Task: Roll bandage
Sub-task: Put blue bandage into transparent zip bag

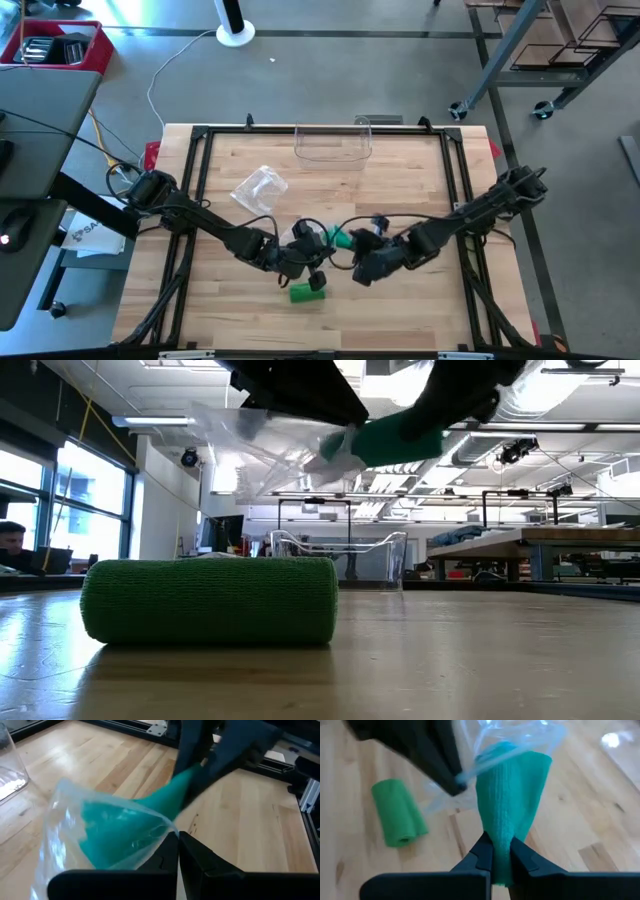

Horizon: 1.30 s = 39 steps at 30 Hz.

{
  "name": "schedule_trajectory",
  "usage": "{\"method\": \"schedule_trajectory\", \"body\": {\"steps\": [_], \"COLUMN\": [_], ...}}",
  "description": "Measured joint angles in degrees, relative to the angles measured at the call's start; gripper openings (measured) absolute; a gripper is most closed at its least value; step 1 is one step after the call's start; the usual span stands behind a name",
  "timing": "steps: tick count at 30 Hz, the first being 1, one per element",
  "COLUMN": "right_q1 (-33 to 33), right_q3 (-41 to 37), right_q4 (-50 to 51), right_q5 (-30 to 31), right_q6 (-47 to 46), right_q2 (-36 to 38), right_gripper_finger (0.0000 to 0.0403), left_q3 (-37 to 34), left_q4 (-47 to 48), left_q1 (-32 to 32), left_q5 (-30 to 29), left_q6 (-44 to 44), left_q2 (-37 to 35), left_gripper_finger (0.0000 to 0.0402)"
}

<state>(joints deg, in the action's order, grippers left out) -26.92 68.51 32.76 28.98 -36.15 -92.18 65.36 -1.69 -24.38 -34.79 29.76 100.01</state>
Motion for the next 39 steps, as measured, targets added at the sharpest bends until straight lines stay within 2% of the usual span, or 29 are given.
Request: {"method": "schedule_trajectory", "body": {"steps": [4,6,9,13,22,24,27,32,35,39], "right_q1": [0.68,0.58,0.47,1.45,2.16,1.95,1.77,1.13,-0.06,-2.39], "right_q3": [0.0,-0.02,-0.04,-0.04,-0.02,-0.02,-0.02,-0.02,-0.02,0.0], "right_q4": [-3.79,-5.18,-5.99,-7.09,-10.9,-12.55,-13.36,-11.28,-10.29,-10.15], "right_q5": [-7.5,-8.89,-6.92,-2.66,-3.37,-4.36,-5.12,-5.31,-5.69,-5.38], "right_q6": [12.1,18.07,22.04,22.26,26.52,27.28,26.77,20.57,17.92,16.68], "right_q2": [-0.02,-0.02,-0.02,-0.02,-2.75,-3.8,-4.44,-3.11,-1.9,0.03], "right_gripper_finger": [0.0014,0.0017,0.0019,0.002,0.0026,0.0044,0.0092,0.0173,0.0194,0.0198], "left_q3": [0.0,0.0,0.0,0.0,0.0,0.0,-0.02,0.0,0.0,0.0], "left_q4": [0.27,-0.22,-1.87,-3.56,-5.26,-4.67,-3.85,-1.13,0.42,0.65], "left_q1": [-0.01,0.02,0.31,0.41,0.37,0.35,0.3,0.3,0.31,0.78], "left_q5": [0.82,2.73,6.28,9.09,11.61,11.71,12.02,11.92,11.56,11.34], "left_q6": [-0.21,-1.31,-2.48,-4.39,-5.43,-5.42,-4.53,-2.78,-2.23,-1.88], "left_q2": [0.0,0.0,0.0,0.0,0.0,0.0,0.0,0.0,0.0,0.0], "left_gripper_finger": [0.0,0.0,0.0,0.0,0.0,0.0,0.0,0.0,0.0,0.0]}}
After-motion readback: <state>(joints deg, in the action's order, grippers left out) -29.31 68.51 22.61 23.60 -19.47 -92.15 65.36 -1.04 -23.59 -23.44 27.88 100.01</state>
